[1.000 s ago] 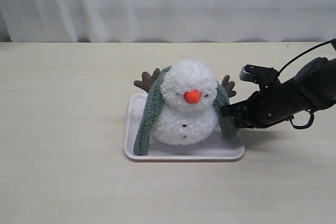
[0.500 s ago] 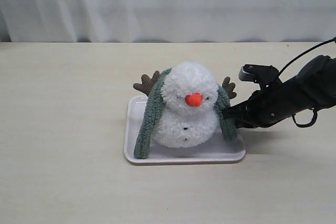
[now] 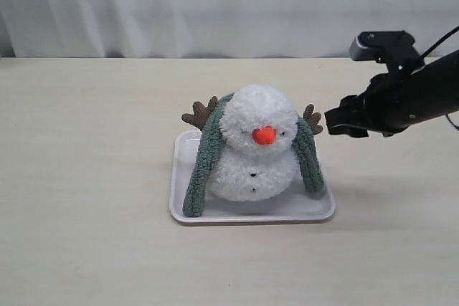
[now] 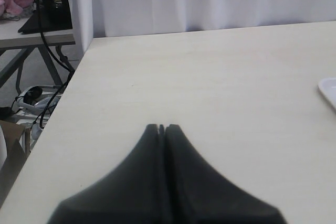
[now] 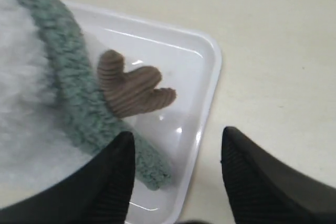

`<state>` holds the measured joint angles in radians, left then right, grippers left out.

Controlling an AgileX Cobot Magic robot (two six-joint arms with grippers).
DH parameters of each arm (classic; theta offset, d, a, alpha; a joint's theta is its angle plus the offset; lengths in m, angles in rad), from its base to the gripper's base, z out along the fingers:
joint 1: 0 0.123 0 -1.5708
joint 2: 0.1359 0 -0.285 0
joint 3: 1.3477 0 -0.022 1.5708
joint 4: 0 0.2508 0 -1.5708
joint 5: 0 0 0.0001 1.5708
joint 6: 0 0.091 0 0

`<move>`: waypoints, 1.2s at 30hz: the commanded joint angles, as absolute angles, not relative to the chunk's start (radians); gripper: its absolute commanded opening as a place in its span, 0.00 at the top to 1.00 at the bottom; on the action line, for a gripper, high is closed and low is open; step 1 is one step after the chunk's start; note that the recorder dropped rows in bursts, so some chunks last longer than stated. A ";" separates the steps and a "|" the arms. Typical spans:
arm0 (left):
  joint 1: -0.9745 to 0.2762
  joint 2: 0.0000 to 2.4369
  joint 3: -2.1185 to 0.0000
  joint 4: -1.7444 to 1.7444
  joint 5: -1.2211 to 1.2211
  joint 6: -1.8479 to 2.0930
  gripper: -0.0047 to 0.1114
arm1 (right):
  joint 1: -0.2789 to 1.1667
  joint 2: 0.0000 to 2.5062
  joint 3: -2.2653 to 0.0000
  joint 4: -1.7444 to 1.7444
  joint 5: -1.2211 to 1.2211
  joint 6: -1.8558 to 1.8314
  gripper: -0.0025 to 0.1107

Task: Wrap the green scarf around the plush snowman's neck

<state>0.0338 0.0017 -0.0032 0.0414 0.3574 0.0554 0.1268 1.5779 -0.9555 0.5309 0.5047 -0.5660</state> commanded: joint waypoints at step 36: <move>0.035 0.000 0.000 0.039 0.344 0.052 0.96 | 0.839 1.737 -0.780 0.410 -0.056 -0.194 0.42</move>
